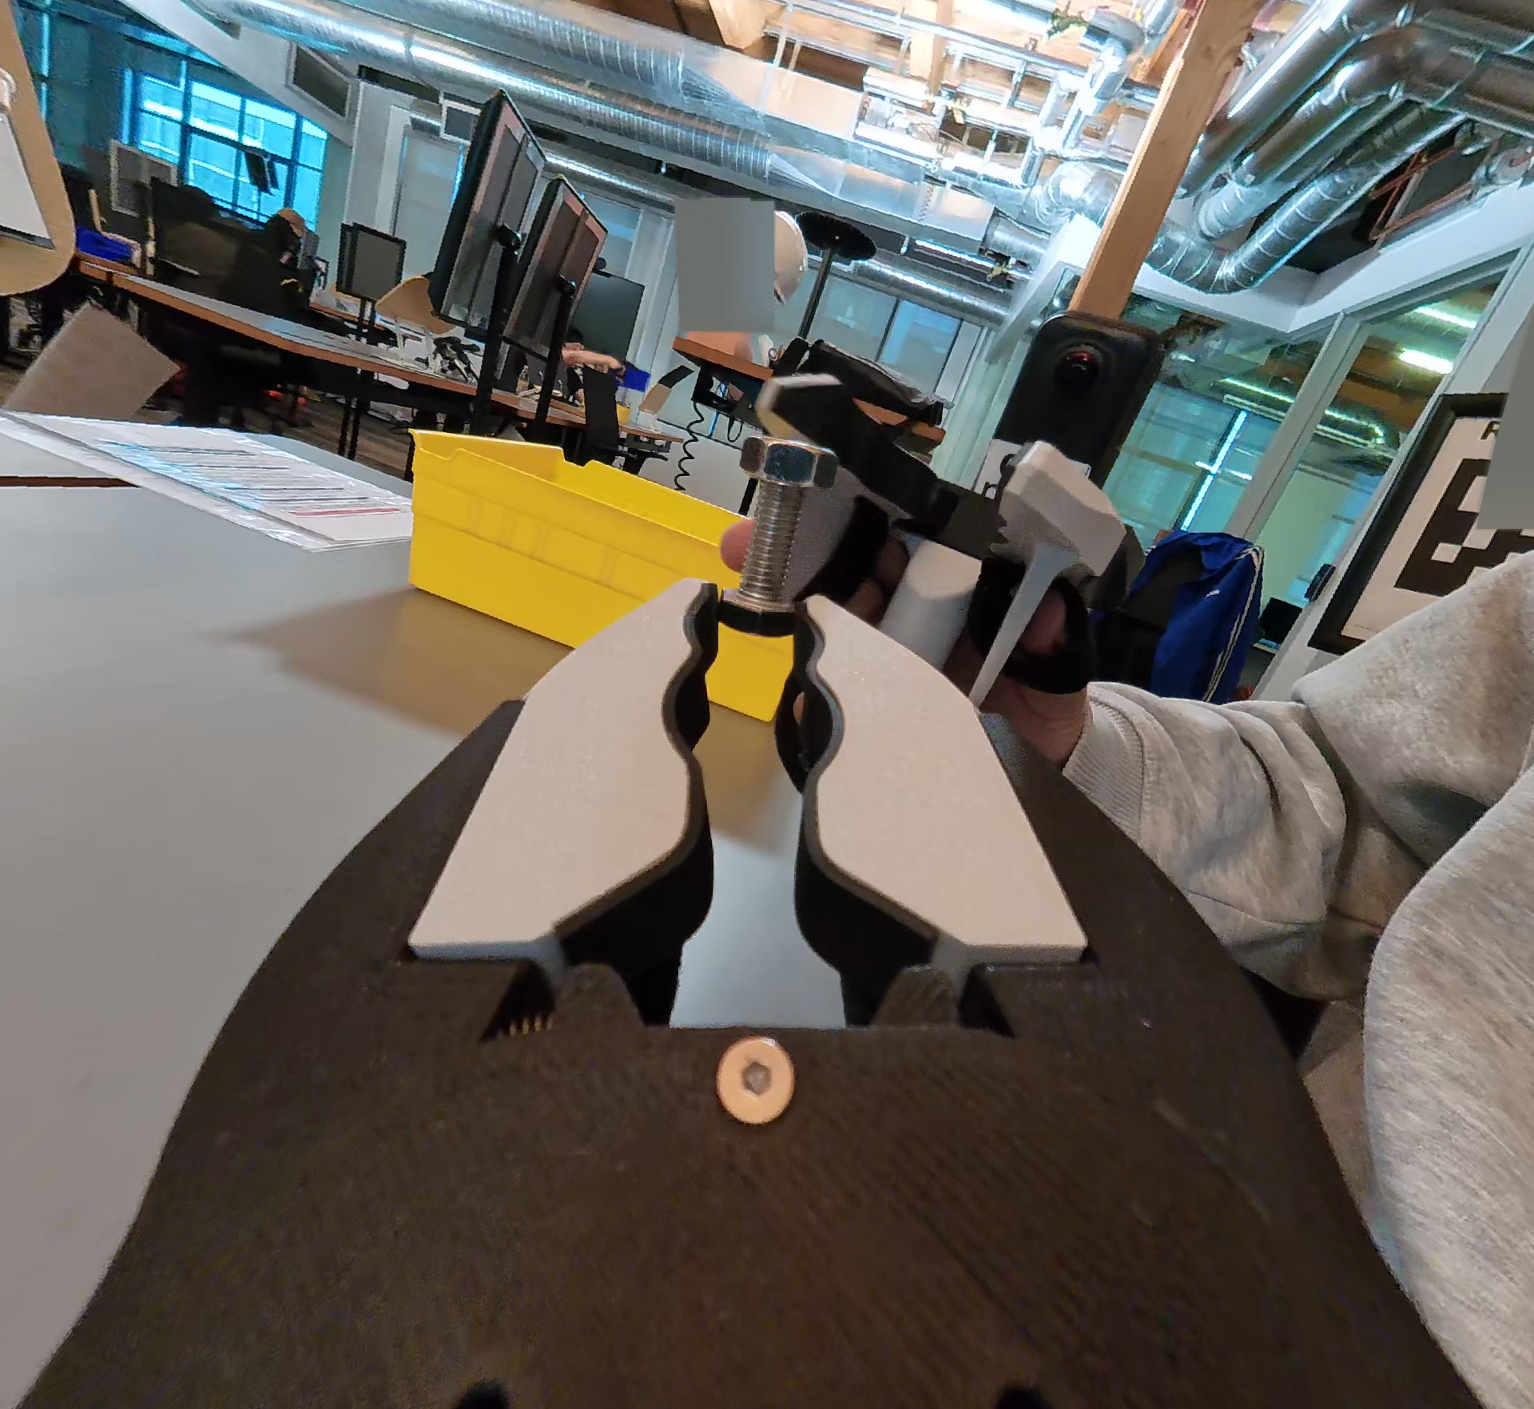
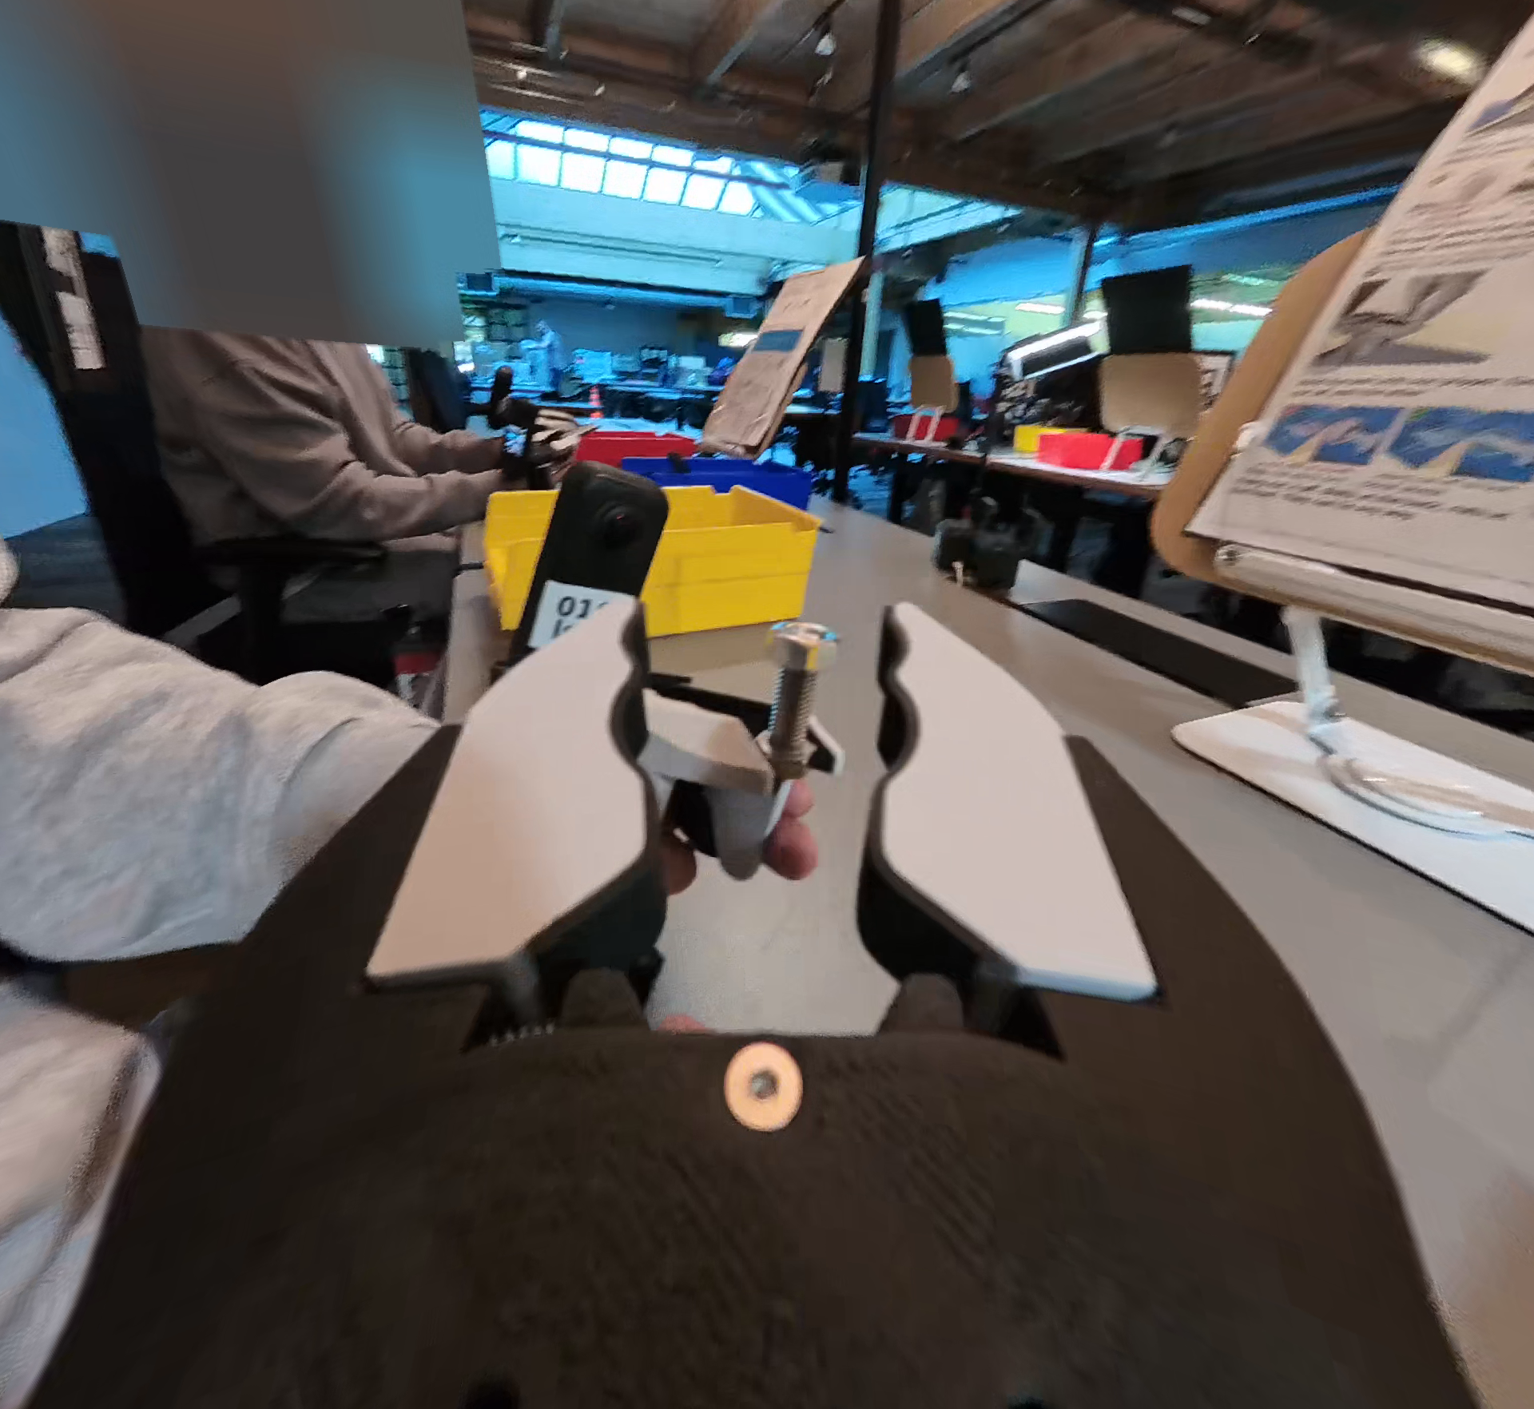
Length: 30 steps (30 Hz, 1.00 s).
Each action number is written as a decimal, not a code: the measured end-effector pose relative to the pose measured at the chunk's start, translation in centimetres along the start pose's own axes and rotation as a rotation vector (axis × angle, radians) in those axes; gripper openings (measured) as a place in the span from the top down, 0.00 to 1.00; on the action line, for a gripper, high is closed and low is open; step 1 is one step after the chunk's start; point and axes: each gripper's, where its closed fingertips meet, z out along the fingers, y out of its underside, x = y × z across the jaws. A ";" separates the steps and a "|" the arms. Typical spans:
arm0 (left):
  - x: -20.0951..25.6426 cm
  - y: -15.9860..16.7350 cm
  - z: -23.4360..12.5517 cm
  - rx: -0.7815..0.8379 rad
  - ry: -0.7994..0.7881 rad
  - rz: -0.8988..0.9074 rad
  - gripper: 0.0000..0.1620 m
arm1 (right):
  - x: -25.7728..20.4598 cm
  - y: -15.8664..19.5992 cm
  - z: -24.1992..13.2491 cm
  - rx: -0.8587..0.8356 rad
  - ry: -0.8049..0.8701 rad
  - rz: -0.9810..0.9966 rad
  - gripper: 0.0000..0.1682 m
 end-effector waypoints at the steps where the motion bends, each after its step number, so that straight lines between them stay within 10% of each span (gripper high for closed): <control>1: 0.0 0.0 0.0 -0.002 0.002 0.001 0.89 | 0.2 0.1 0.1 0.001 0.014 -0.006 0.64; 7: -0.3 -0.2 -0.1 0.006 -0.012 -0.007 0.89 | -1.6 0.8 -0.1 -0.062 -0.118 0.056 0.93; 14: -0.1 0.0 0.0 -0.003 -0.004 -0.003 0.89 | 0.5 0.2 0.0 0.004 0.020 0.009 0.62; 20: -0.4 -0.1 -0.1 0.006 -0.015 -0.012 0.89 | -1.6 0.6 0.0 -0.051 -0.103 0.039 0.89; 26: -0.2 0.0 0.0 -0.003 -0.008 -0.005 0.89 | 0.2 0.3 0.2 -0.001 0.014 0.001 0.63; 30: -0.3 0.1 0.0 -0.006 -0.015 -0.004 0.90 | -0.9 0.8 0.3 -0.040 -0.051 0.028 0.73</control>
